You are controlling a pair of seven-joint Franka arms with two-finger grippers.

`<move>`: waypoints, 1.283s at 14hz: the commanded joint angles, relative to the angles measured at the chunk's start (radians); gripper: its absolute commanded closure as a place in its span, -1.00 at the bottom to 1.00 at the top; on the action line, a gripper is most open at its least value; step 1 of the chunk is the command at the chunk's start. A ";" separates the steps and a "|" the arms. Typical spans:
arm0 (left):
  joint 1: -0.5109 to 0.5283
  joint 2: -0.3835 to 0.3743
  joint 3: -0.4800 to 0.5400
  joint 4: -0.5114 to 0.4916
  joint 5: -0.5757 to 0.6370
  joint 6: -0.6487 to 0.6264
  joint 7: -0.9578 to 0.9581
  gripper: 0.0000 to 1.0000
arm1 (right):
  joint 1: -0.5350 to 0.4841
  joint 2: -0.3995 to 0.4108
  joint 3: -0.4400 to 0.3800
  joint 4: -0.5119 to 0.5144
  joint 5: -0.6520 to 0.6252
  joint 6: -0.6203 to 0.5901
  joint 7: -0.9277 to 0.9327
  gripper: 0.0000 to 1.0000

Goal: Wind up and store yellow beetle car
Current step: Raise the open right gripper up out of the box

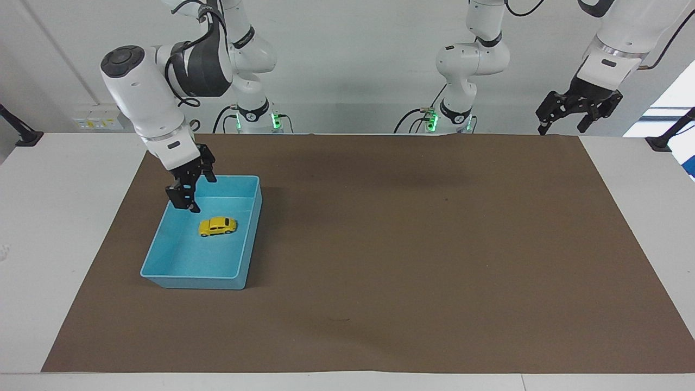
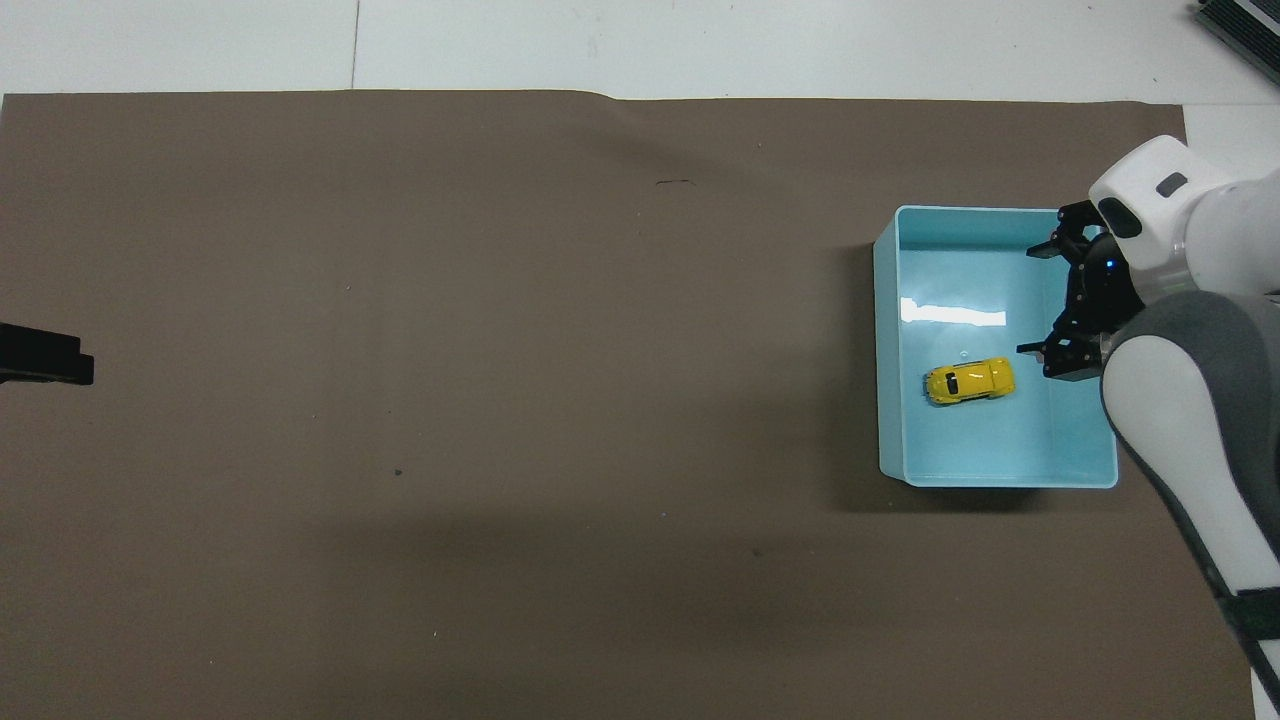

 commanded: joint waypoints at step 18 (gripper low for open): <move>0.021 -0.009 -0.012 0.004 -0.011 -0.015 0.004 -1.00 | 0.105 -0.056 -0.087 0.157 0.009 -0.246 0.904 -1.00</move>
